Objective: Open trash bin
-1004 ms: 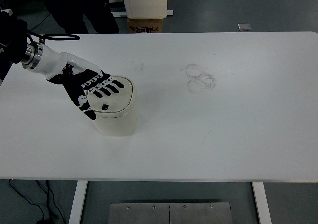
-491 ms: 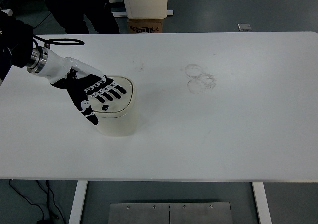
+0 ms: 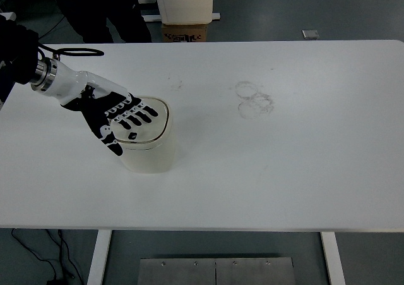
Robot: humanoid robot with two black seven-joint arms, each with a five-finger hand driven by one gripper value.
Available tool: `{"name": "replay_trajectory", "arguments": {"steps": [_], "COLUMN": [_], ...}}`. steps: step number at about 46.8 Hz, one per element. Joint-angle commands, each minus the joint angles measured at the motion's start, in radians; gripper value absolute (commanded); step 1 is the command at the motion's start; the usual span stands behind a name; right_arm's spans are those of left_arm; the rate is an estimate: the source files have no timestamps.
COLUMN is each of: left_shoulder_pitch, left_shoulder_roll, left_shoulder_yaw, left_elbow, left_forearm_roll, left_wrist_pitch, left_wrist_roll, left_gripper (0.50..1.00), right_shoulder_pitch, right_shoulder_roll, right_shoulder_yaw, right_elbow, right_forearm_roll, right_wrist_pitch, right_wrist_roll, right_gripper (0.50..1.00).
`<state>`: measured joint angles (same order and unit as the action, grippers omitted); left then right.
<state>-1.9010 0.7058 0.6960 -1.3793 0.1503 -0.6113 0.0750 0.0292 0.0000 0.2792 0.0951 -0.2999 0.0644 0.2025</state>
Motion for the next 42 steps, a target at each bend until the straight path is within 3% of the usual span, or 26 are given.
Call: {"name": "replay_trajectory", "arguments": {"steps": [1, 11, 21, 34, 42], "left_shoulder_pitch": [-0.018, 0.0, 0.052, 0.197, 0.315], "left_shoulder_roll": [0.003, 0.006, 0.009, 0.011, 0.012], "left_shoulder_yaw": [-0.012, -0.095, -0.176, -0.312, -0.435], "left_elbow": [0.019, 0.152, 0.27, 0.417, 0.497], "left_forearm_roll": [-0.003, -0.031, -0.168, -0.319, -0.337], "left_wrist_pitch": [0.0, 0.0, 0.0, 0.0, 0.0], "left_wrist_roll": [-0.003, -0.011, -0.012, -0.017, -0.078], "left_gripper": [1.0, 1.0, 1.0, 1.0, 1.0], "right_shoulder_pitch": [0.0, 0.0, 0.0, 0.0, 0.0], "right_shoulder_roll": [0.0, 0.0, 0.0, 0.0, 0.0], "right_shoulder_yaw": [0.0, 0.0, 0.0, 0.0, 0.0], "right_elbow": [0.0, 0.0, 0.0, 0.0, 0.0], "right_forearm_roll": [-0.001, 0.001, -0.001, -0.001, 0.001], "right_wrist_pitch": [0.0, 0.0, 0.0, 0.0, 0.0], "right_wrist_roll": [0.0, 0.0, 0.0, 0.0, 0.0], "right_gripper": [0.991, 0.991, 0.991, 0.991, 0.991]}}
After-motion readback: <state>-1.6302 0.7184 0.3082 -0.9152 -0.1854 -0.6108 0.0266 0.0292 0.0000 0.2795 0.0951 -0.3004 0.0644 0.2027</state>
